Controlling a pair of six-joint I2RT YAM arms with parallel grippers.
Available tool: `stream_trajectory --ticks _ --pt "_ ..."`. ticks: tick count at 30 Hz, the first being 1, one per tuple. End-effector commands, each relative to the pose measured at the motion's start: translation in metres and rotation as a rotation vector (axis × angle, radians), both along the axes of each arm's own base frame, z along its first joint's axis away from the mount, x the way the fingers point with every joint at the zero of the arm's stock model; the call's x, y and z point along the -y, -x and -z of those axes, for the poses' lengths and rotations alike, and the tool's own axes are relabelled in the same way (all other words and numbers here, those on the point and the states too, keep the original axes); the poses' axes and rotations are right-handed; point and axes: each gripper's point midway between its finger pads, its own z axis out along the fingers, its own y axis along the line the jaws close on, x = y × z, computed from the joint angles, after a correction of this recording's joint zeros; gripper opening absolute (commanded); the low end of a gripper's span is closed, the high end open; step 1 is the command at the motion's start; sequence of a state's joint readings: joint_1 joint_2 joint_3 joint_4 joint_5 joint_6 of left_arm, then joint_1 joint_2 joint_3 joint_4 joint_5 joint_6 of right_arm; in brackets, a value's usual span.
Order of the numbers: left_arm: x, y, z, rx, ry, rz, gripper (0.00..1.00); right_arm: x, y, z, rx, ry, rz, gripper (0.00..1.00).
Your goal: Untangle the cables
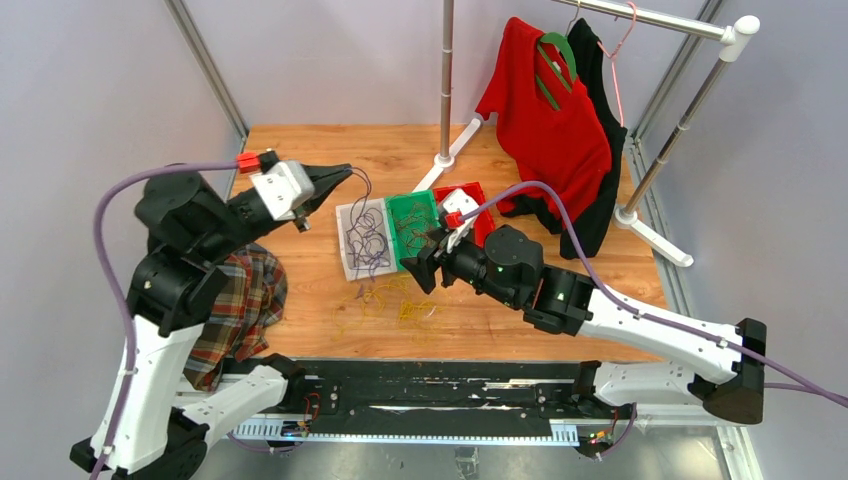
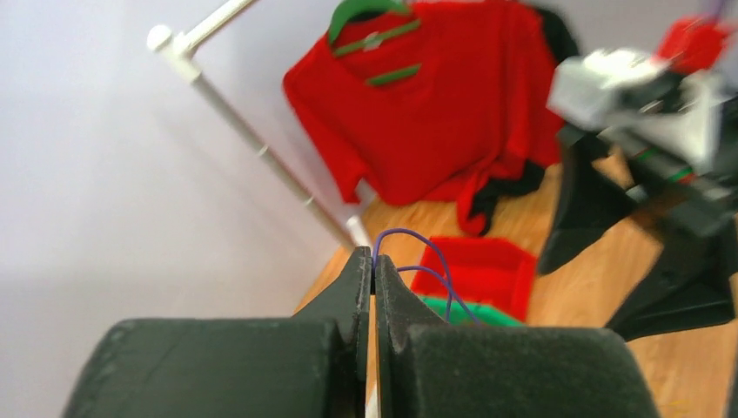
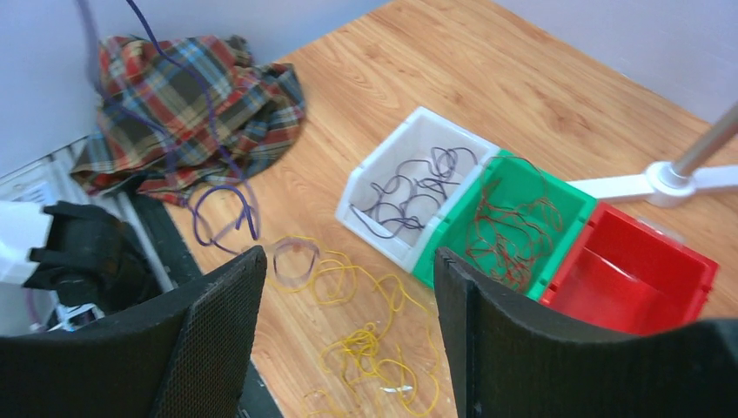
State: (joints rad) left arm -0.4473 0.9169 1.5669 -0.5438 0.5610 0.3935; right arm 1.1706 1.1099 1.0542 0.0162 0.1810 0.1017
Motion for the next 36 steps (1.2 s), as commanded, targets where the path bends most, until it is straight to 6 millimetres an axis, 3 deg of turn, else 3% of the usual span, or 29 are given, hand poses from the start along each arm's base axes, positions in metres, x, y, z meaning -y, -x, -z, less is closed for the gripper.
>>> stream_trajectory --ticks 1,5,11,18,25,28,32,36 --pt "-0.023 -0.054 0.021 0.078 -0.09 -0.245 0.0 0.025 -0.028 0.014 0.006 0.035 0.178 0.7" --pt "-0.028 -0.086 0.034 0.084 -0.109 -0.346 0.0 0.04 -0.036 0.038 -0.035 0.057 0.247 0.68" --pt "-0.02 -0.116 0.055 0.058 -0.15 -0.37 0.0 0.061 -0.039 0.071 -0.081 0.09 0.312 0.67" --pt "-0.023 -0.139 0.057 0.087 -0.164 -0.435 0.0 0.079 -0.043 0.093 -0.122 0.106 0.373 0.66" --pt "-0.024 -0.126 -0.017 0.202 -0.013 -0.423 0.0 0.082 -0.044 0.102 -0.145 0.113 0.389 0.65" --pt "-0.021 -0.115 -0.037 0.222 0.036 -0.385 0.0 0.081 -0.045 0.103 -0.149 0.113 0.39 0.64" --pt "-0.018 -0.108 -0.036 0.209 0.061 -0.35 0.0 0.079 -0.045 0.104 -0.154 0.116 0.387 0.64" --pt "-0.016 -0.114 -0.004 0.161 0.017 -0.354 0.01 0.079 -0.045 0.105 -0.159 0.116 0.389 0.64"
